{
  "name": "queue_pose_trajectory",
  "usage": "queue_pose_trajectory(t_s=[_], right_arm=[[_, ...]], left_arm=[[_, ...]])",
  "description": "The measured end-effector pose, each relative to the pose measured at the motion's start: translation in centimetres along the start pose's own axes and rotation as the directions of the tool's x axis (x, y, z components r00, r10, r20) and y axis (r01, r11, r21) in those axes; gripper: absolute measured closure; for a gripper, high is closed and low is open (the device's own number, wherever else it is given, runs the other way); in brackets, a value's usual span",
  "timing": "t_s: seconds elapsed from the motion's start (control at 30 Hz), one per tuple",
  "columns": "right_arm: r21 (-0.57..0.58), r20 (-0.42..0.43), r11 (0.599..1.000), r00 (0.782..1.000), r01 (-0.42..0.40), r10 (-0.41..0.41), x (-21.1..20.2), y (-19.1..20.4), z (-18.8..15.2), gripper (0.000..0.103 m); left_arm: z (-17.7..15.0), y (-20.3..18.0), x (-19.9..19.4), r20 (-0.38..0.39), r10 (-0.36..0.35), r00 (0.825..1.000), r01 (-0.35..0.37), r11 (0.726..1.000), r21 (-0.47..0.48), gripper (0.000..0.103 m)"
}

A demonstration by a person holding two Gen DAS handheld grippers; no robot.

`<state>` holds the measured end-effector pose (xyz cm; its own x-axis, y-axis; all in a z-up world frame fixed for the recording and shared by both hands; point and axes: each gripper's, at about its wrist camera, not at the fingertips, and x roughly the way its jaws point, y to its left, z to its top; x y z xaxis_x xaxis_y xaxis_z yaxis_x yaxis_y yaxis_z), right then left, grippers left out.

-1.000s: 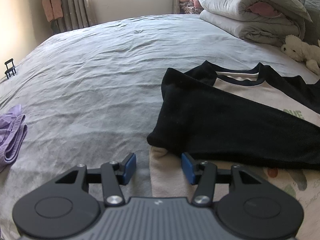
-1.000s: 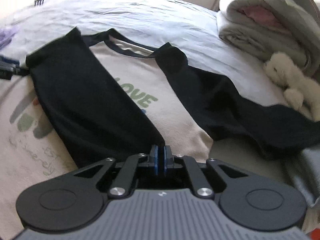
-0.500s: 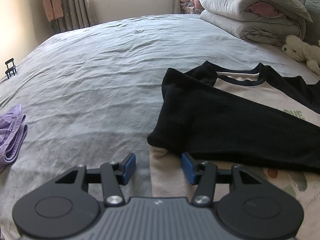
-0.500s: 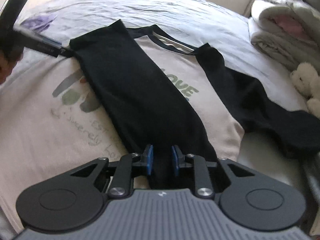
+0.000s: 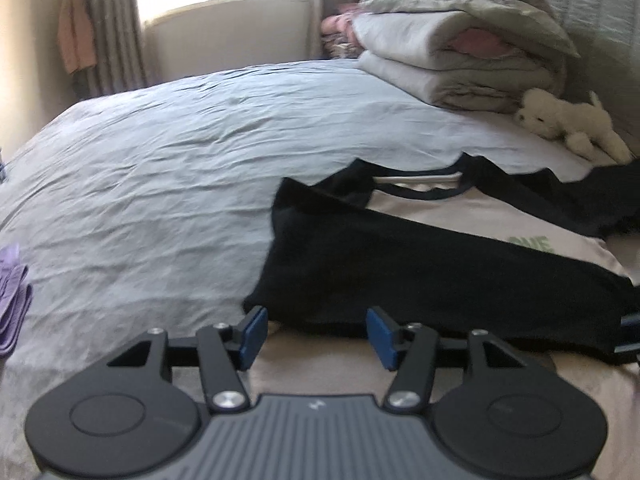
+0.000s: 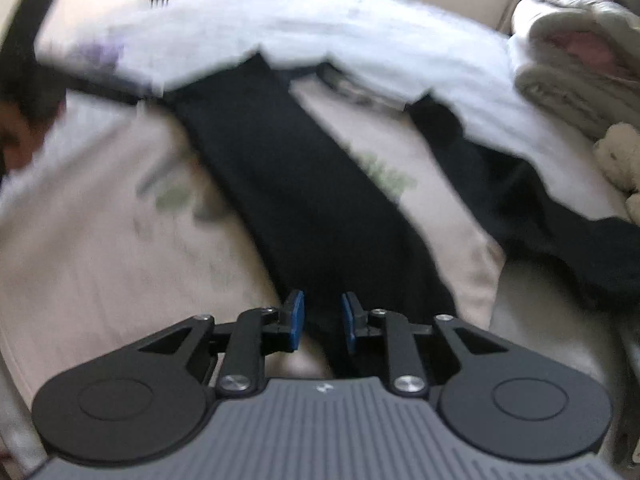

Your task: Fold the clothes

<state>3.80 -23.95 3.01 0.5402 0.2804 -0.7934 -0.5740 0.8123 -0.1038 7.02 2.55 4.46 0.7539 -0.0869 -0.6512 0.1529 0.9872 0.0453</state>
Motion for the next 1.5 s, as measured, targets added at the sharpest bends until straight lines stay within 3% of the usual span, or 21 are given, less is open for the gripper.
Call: queue_pose_trajectory(t_s=[0.1,0.33,0.47,0.6,0.73,0.83,1.13,1.2,1.27,1.5], right_arm=[[-0.004,-0.025,1.000,1.000,0.007,-0.007,-0.2,-0.2,-0.4,0.062],[0.051,-0.047,0.997,0.997,-0.060,0.063,-1.1,-2.3,-1.6,0.062],[0.088,0.020,0.995,0.999,-0.049,0.048,-2.5,-3.5,-1.8,0.063],[0.279,0.106,0.959,0.991,0.044,-0.077,-4.1,-7.3,-1.9,0.063],[0.459,0.101,0.874,0.967,0.162,-0.232,-4.9,-11.0,-2.9,0.063],[0.514,0.086,0.837,0.960,0.186,-0.266,-4.8,-12.3,-3.3,0.062],[0.264,0.078,0.960,0.991,0.088,-0.112,-2.9,-7.1,-1.9,0.062],[0.243,0.015,0.965,0.994,0.100,-0.107,-2.2,-6.9,-2.1,0.062],[0.214,-0.067,0.962,0.985,0.168,-0.157,-1.1,-6.9,-2.6,0.062],[0.283,-0.056,0.932,0.974,0.226,-0.220,-2.0,-8.3,-3.0,0.062]], left_arm=[[-0.3,-0.5,0.5,-0.005,0.008,1.000,-0.007,1.000,0.030,0.044],[-0.7,0.6,1.9,-0.057,0.038,0.998,-0.039,0.999,-0.004,0.043],[-0.5,1.0,1.5,-0.061,0.060,0.996,-0.062,0.998,-0.021,0.043],[-0.3,1.5,1.2,-0.059,0.056,0.997,-0.059,0.997,-0.052,0.043],[-0.3,1.7,1.1,-0.069,0.026,0.997,-0.032,0.996,-0.086,0.043],[-0.4,1.3,1.1,-0.068,0.015,0.998,-0.020,0.997,-0.074,0.043],[-0.7,0.5,1.3,-0.073,0.032,0.997,-0.033,0.999,-0.015,0.043],[-0.7,0.7,1.3,-0.075,0.032,0.997,-0.034,0.999,-0.022,0.043],[-0.7,0.8,1.3,-0.078,0.042,0.996,-0.044,0.999,-0.024,0.043],[-0.7,1.4,1.4,-0.091,0.049,0.995,-0.053,0.997,-0.052,0.043]])
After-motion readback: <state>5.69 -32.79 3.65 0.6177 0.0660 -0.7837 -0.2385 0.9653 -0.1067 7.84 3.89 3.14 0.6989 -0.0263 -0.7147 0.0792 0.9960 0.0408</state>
